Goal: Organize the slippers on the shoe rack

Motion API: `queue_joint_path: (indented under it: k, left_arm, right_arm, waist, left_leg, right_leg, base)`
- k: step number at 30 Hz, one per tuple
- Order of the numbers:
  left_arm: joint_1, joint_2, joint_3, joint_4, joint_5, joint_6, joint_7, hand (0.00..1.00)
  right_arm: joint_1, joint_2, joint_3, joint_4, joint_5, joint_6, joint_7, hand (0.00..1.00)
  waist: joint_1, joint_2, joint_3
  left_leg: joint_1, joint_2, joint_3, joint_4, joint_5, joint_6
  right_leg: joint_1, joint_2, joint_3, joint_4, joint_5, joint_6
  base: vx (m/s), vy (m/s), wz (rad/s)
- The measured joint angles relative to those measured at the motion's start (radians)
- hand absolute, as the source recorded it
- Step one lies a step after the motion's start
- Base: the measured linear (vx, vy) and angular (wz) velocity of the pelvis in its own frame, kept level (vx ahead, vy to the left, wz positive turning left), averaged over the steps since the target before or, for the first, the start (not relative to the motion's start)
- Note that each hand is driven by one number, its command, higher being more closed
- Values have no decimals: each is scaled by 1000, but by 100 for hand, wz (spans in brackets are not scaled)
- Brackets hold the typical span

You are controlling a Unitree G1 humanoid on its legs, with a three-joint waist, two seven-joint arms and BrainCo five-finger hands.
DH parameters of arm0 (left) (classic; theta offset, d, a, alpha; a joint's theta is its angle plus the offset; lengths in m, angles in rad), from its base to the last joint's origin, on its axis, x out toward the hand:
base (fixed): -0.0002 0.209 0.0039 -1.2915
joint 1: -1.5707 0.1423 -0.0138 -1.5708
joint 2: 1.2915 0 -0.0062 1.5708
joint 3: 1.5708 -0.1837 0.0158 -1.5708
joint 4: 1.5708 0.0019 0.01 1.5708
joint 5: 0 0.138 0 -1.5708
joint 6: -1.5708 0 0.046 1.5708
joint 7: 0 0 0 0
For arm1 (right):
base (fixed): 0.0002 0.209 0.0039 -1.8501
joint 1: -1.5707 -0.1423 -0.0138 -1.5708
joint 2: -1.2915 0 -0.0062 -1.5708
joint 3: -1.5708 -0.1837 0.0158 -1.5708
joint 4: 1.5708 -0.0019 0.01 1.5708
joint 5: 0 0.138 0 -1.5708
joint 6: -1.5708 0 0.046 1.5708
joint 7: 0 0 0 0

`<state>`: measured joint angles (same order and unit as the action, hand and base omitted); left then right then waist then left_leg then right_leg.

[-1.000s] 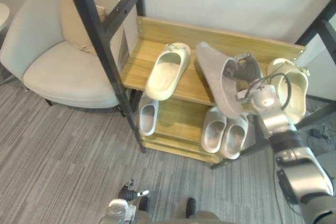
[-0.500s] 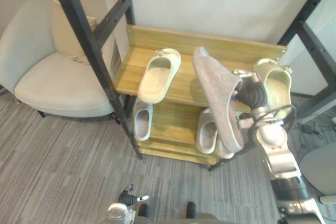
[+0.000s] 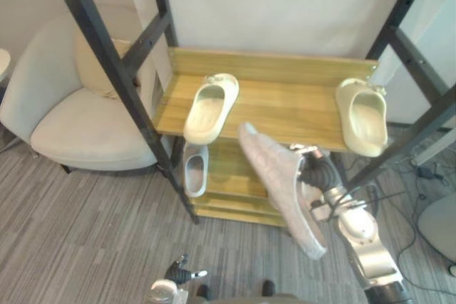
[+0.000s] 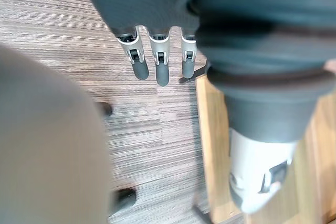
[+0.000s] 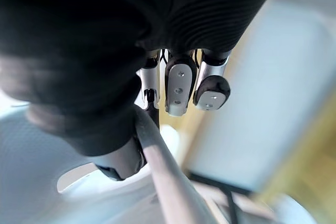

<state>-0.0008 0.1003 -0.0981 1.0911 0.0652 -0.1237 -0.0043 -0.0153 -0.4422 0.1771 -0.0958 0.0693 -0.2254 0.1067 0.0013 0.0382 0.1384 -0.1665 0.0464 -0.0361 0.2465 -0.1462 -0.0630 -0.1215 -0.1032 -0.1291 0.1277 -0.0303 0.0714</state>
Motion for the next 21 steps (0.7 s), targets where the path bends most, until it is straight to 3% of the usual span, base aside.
queue_joint_path:
  k: [1, 3, 5, 13, 18, 21]
  left_arm:
    - [-8, 0, 0, 0, 0, 0, 0, 0]
    - [-56, 3, 2, -14, -21, -3, 2, 0]
    - [-70, 6, 4, -35, -41, -11, 2, 0]
    - [-88, 11, 109, -171, -103, -26, 18, 0]
    - [-105, 44, 135, -170, -111, -22, 56, 0]
    - [-104, 44, 142, -132, -110, 6, 71, 0]
  right_arm:
    - [-11, -7, 5, 6, -5, 0, 0, 100]
    - [-106, -47, 42, 78, -31, 0, -11, 100]
    - [-139, -57, 64, 106, -32, 1, -27, 100]
    - [-249, -71, 142, 21, -72, -1, -96, 100]
    - [-341, -78, 115, 29, -110, -1, -172, 100]
    - [-409, -77, 72, 51, -115, 7, -229, 100]
  waist:
    - [0, 5, 10]
    - [2, 38, 90]
    - [8, 44, 117]
    - [37, 29, 173]
    - [52, 18, 210]
    - [68, 6, 241]
  left_leg:
    - [-20, 0, -1, 26, -10, 0]
    - [-158, 5, -14, 185, -55, 3]
    - [-234, 0, -27, 265, -76, 1]
    - [-561, 14, -13, 648, -201, -5]
    - [-759, 13, -37, 824, -233, -12]
    - [-872, 7, -56, 916, -241, -16]
  right_leg:
    - [-15, 0, 0, 16, -8, -2]
    - [-141, -2, -5, 169, -55, -7]
    - [-222, -13, -9, 275, -93, -8]
    - [-575, -72, -6, 732, -272, -11]
    - [-752, -108, -27, 933, -347, -25]
    - [-850, -131, -37, 1041, -386, -35]
  base:
    - [-230, 22, 7]
    - [-214, 26, 11]
    - [-209, 32, 16]
    - [-166, -8, 8]
    - [-132, -38, 26]
    - [-111, -40, 30]
